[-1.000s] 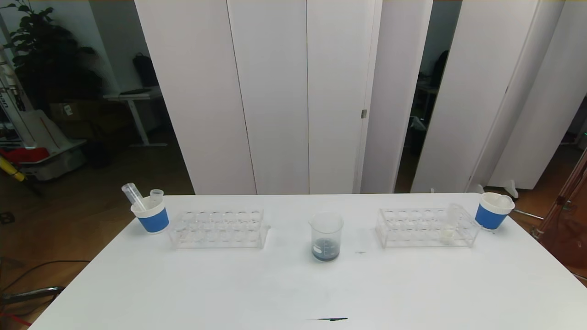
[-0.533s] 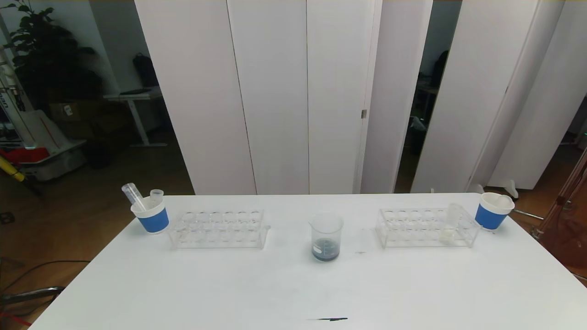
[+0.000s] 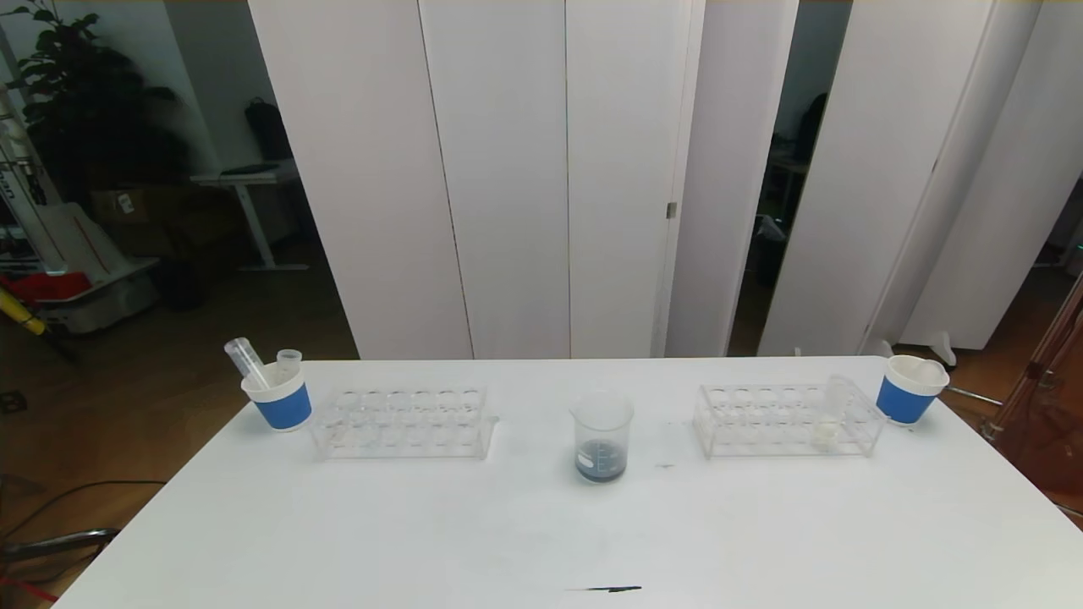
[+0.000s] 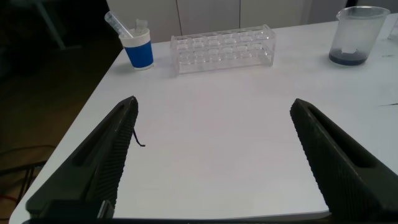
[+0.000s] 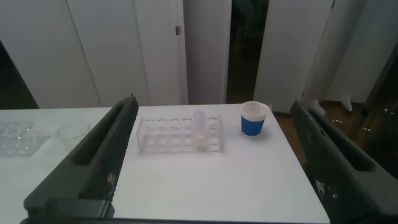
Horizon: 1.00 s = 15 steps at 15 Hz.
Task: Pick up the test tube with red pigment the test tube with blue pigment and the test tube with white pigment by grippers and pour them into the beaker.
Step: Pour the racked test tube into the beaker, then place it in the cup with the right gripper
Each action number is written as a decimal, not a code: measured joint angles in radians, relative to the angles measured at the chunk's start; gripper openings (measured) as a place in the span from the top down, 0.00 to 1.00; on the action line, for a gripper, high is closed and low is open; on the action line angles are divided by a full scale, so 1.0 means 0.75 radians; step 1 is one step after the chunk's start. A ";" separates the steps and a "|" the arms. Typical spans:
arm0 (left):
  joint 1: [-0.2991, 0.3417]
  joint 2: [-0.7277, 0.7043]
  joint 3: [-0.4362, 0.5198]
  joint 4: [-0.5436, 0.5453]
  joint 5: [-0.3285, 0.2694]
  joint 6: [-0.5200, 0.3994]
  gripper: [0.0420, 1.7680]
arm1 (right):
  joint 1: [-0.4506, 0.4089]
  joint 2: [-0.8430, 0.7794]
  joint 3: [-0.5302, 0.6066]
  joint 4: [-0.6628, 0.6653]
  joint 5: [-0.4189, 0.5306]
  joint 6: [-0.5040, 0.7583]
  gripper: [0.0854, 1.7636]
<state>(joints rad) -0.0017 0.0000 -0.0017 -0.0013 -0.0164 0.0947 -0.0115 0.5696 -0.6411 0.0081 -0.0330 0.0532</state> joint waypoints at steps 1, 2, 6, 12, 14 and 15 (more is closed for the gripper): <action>0.000 0.000 0.000 0.000 0.000 0.000 0.01 | -0.002 0.098 -0.049 -0.034 -0.014 0.011 0.01; 0.000 0.000 0.000 0.000 -0.001 0.000 0.01 | -0.003 0.199 -0.092 -0.083 -0.034 0.021 0.01; 0.000 0.000 0.000 0.000 -0.001 0.000 0.01 | -0.029 0.630 -0.189 -0.356 -0.084 0.047 0.01; 0.000 0.000 0.000 -0.001 0.000 -0.001 0.01 | -0.058 1.156 -0.175 -0.731 -0.086 0.071 0.01; 0.000 0.000 0.000 -0.001 -0.001 0.000 0.01 | -0.061 1.255 -0.104 -0.835 -0.086 0.076 0.01; 0.000 0.000 0.000 -0.001 -0.001 0.000 0.01 | -0.061 1.294 -0.052 -0.905 -0.086 0.076 0.01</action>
<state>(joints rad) -0.0017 0.0000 -0.0017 -0.0017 -0.0168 0.0947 -0.0572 1.5404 -0.6802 -0.6704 -0.0977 0.1104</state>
